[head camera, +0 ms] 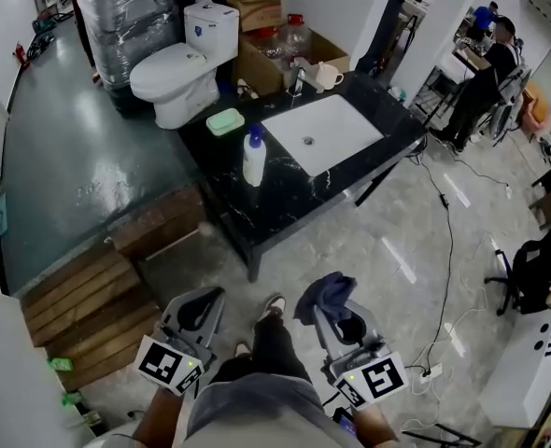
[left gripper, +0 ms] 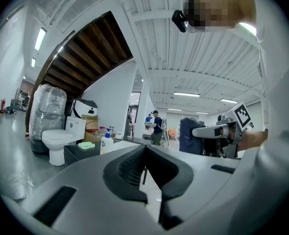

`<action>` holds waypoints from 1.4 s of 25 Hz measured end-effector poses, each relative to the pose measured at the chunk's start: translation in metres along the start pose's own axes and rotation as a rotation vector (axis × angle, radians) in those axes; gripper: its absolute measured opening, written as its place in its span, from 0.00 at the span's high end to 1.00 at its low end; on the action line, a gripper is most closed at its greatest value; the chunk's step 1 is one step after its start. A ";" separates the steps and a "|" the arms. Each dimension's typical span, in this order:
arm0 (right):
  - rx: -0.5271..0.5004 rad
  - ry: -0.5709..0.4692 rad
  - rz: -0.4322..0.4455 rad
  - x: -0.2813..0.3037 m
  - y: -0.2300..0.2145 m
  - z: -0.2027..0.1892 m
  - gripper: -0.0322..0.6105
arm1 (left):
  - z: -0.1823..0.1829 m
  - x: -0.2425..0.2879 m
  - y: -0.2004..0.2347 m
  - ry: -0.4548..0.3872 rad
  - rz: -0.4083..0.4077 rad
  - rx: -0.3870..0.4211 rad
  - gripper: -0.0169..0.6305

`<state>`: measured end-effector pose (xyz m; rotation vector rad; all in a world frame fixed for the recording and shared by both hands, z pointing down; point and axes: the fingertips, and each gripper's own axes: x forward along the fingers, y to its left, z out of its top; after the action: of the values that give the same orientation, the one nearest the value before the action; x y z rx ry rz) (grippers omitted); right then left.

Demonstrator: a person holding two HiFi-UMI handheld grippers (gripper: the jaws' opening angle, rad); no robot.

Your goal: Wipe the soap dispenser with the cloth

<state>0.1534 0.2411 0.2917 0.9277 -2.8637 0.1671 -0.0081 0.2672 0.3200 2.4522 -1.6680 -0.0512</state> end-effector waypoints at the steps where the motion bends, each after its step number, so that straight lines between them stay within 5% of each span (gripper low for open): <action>1: 0.004 0.000 0.003 0.006 -0.004 0.000 0.84 | 0.002 0.007 0.004 0.000 0.003 0.002 0.96; 21: 0.045 0.006 0.087 0.132 -0.132 0.016 0.84 | 0.028 0.178 0.084 0.060 0.017 0.049 0.96; 35: 0.123 -0.084 0.162 0.179 -0.183 0.031 0.84 | 0.072 0.230 0.110 0.061 0.081 0.178 0.96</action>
<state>0.1146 -0.0133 0.3007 0.7379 -3.0360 0.3304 -0.0332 0.0061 0.2828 2.4792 -1.8153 0.1884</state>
